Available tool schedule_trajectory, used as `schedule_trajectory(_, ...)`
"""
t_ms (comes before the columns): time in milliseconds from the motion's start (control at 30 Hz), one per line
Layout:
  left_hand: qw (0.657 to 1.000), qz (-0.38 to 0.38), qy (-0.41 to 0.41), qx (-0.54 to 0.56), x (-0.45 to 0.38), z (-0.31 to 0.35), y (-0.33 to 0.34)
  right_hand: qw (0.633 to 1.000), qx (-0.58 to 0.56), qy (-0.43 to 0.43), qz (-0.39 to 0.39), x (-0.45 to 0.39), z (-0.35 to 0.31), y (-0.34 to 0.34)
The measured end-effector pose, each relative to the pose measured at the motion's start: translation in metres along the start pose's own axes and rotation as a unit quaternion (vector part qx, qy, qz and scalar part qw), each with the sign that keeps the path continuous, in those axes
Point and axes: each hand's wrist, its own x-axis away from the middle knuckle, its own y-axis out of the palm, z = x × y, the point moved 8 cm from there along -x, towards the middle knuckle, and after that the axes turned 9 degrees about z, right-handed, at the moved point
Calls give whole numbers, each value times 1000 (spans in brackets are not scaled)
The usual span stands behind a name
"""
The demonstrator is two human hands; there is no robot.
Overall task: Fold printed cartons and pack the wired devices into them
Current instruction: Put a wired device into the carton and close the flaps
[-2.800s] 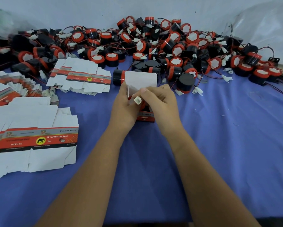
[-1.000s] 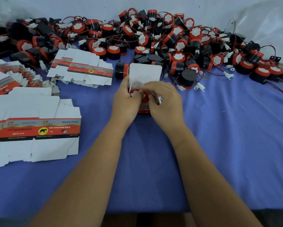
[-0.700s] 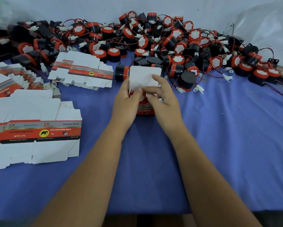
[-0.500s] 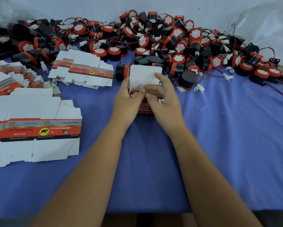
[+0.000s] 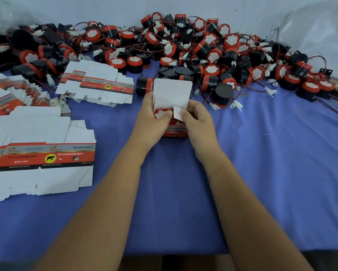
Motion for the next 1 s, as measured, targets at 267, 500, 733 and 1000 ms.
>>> schedule_trajectory(267, 989, -34, -48, 136, 4, 1, -1, 1000, 4, -19, -1, -2, -2, -1)
schedule_trajectory(500, 989, -12, -84, 119, -4, -10, -7, 999, -14, -39, 5, -1, -6, -1)
schedule_trajectory(733, 996, -20, -32, 77, -4, -6, -5, 998, -22, -60, 4, 0, -9, -3)
schedule_trajectory(1000, 998, 34, 56, 18, -1, 5, -16, 996, -6, -92, 1, 3, -13, -4)
